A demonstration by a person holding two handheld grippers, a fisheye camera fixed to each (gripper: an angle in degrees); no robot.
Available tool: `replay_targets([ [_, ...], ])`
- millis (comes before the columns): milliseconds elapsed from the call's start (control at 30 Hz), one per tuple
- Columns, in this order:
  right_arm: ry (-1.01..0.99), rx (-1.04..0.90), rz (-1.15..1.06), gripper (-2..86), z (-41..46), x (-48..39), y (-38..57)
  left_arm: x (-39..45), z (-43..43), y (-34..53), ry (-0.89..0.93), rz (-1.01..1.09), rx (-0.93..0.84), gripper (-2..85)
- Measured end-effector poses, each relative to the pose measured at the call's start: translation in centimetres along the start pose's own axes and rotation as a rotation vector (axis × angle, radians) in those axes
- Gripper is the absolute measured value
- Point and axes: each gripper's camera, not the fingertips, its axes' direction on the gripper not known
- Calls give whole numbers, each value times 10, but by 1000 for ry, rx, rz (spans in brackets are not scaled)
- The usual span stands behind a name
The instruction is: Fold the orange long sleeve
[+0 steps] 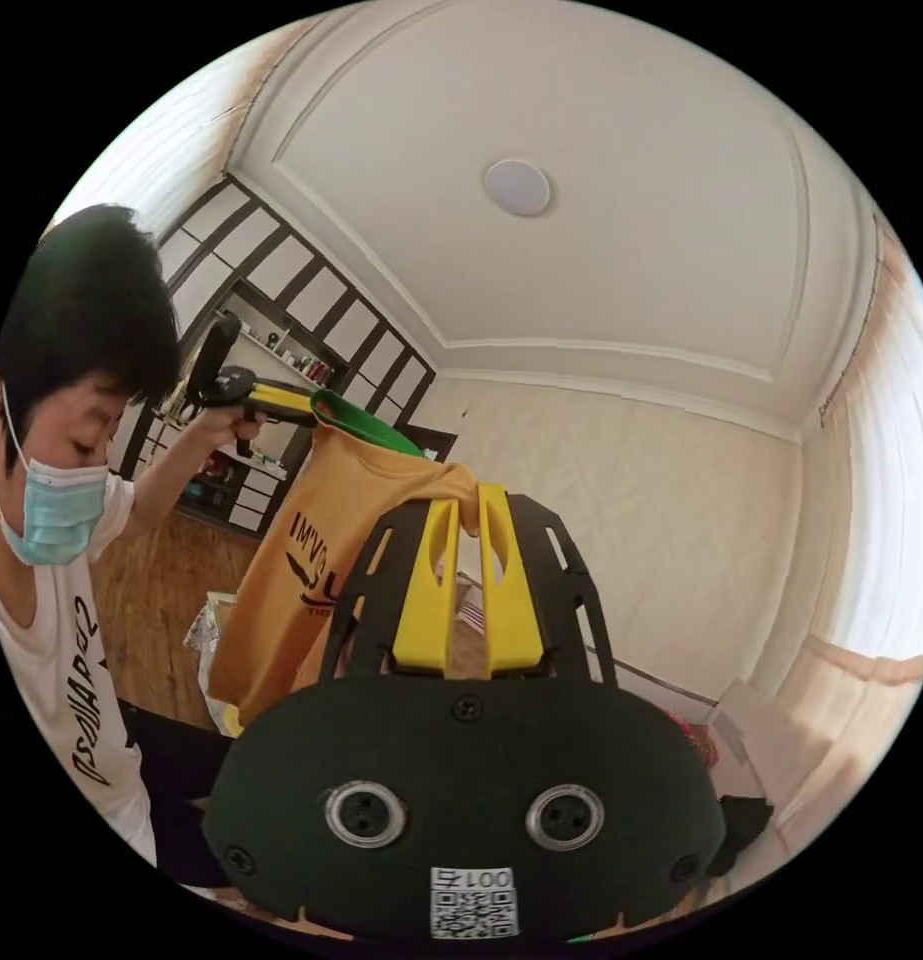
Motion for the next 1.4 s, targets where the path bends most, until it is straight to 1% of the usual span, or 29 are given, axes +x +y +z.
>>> replay_targets([
  [67,14,-12,-41,34,16,-11,-18,-8,5,-8,-47,4,-21,-10],
  [200,49,-46,-106,34,47,-24,-37,-14,26,-13,-76,11,-61,-10],
  [300,69,-112,-136,35,88,-25,-40,-13,68,-9,-55,23,-134,-10],
  [400,44,-218,-109,36,144,-16,-22,-6,134,7,23,46,-245,-10],
  [467,37,-317,-96,36,196,-12,9,5,200,28,124,56,-342,-10],
  [500,38,-341,-90,36,209,-11,18,8,219,35,151,58,-367,-10],
  [567,26,-444,-50,36,267,-7,61,25,294,66,247,65,-464,-10],
  [600,22,-468,-36,36,282,-5,72,29,313,74,266,66,-479,-10],
  [633,18,-515,-10,36,313,-4,96,39,351,91,291,76,-512,-10],
  [667,13,-560,-2,36,344,-3,119,49,389,107,303,84,-553,-10],
  [700,11,-583,5,36,360,-3,131,54,408,115,308,86,-574,-10],
  [767,11,-689,25,36,427,-4,180,74,482,144,326,84,-660,-10],
  [800,14,-718,30,36,443,-5,193,79,500,151,329,79,-681,-10],
  [867,23,-844,60,36,506,-12,246,103,566,180,344,74,-754,-9],
  [900,24,-885,72,36,520,-15,260,109,582,188,347,61,-772,-9],
  [967,51,-1094,118,36,575,-29,323,135,641,223,396,-10,-863,-6],
  [1000,56,-1155,136,36,586,-32,338,141,654,232,404,-43,-894,-5],
  [1067,19,-1411,239,34,623,-47,400,167,697,270,445,-142,-1023,11],
  [1133,38,-1565,260,30,636,-57,436,184,717,296,414,-129,-1115,30],
  [1167,80,-1624,209,28,636,-62,452,191,725,312,383,-96,-1166,36],
  [1267,149,-1698,79,28,620,-60,470,181,731,343,293,-46,-1245,39],
  [1333,155,-1663,63,29,597,-55,463,165,724,353,261,-65,-1259,36],
  [1400,75,-1569,96,33,565,-57,443,154,703,352,291,-60,-1205,34],
])
